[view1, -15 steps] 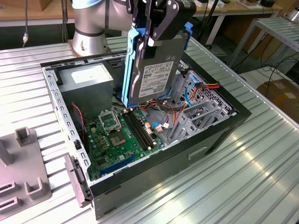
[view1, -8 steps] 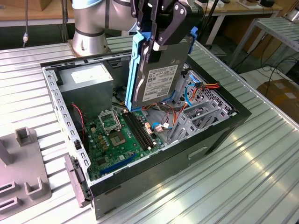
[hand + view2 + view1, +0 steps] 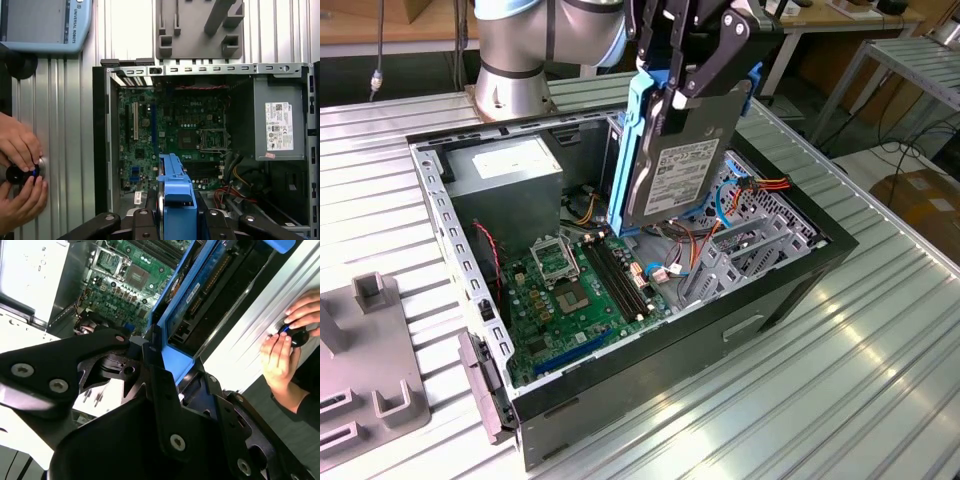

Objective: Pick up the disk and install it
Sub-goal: 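Insert the disk into the insertion slot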

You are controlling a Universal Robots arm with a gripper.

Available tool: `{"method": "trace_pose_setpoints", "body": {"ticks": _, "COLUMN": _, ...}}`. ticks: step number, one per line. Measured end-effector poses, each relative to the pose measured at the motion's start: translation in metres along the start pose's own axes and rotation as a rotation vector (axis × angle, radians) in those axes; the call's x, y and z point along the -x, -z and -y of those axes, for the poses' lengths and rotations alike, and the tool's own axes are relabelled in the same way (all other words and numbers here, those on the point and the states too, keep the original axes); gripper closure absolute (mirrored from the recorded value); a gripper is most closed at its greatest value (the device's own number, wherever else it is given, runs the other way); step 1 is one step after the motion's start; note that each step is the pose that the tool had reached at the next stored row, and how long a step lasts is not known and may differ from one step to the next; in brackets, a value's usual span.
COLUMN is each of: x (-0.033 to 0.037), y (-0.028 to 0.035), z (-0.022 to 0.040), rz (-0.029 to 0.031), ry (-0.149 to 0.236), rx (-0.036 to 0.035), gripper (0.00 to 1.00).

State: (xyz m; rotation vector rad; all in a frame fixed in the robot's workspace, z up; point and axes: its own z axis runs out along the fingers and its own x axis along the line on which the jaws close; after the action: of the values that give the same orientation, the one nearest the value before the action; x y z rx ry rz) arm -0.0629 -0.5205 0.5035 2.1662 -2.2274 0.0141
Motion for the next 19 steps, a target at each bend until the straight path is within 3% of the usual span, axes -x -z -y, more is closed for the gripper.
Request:
{"method": "trace_pose_setpoints", "body": {"ticks": 4, "x": -0.0001, "y": -0.0004, "z": 0.0083, "rz": -0.0003, "ry": 0.0, "rx": 0.0, "gripper": 0.63}}
{"method": "trace_pose_setpoints", "body": {"ticks": 5, "x": -0.0024, "y": -0.0019, "z": 0.0229, "rz": -0.0012, "ry": 0.0, "rx": 0.0, "gripper": 0.63}}
{"method": "trace_pose_setpoints", "body": {"ticks": 10, "x": -0.0058, "y": -0.0059, "z": 0.0568, "rz": -0.004, "ry": 0.0, "rx": -0.0001, "gripper": 0.63}}
{"method": "trace_pose_setpoints", "body": {"ticks": 19, "x": -0.0054, "y": -0.0058, "z": 0.0718, "rz": -0.0041, "ry": 0.0, "rx": -0.0001, "gripper": 0.63}}
